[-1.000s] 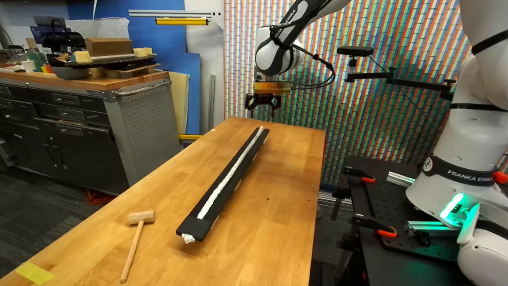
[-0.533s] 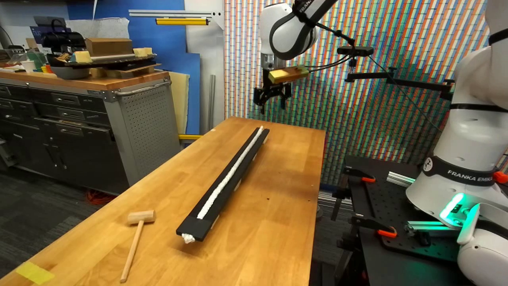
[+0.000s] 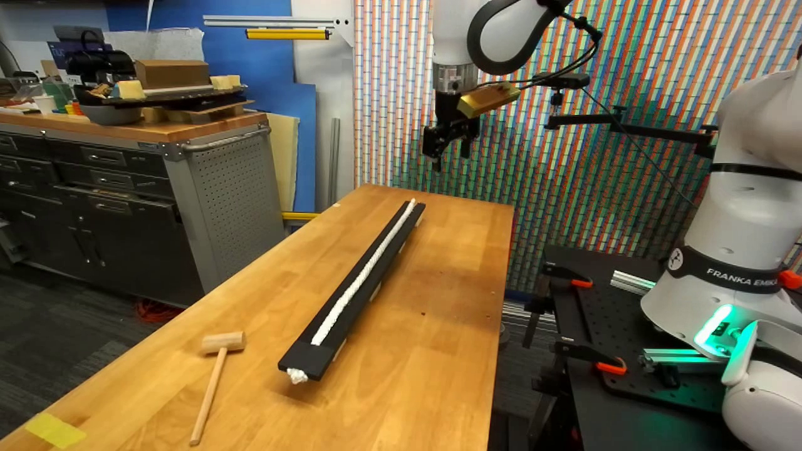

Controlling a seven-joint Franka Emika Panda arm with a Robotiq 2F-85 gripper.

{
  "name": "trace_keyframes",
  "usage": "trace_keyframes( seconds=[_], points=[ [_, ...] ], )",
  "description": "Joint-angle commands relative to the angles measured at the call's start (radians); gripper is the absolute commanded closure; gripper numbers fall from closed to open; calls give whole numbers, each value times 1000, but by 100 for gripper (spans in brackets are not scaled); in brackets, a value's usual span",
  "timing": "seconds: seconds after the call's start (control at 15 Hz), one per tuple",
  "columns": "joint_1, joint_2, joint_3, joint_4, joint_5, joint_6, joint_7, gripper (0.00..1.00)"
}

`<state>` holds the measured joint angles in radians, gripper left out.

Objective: Put the rope in the groove on the object

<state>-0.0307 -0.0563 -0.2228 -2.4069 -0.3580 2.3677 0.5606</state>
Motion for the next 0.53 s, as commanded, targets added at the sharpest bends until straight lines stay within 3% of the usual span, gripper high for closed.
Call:
trace_keyframes(
  seconds=[0.0, 0.47],
  points=[
    [-51, -30, 59, -23, -14, -12, 0, 0],
    [-67, -105, 85, -84, -37, -26, 6, 0]
  ],
)
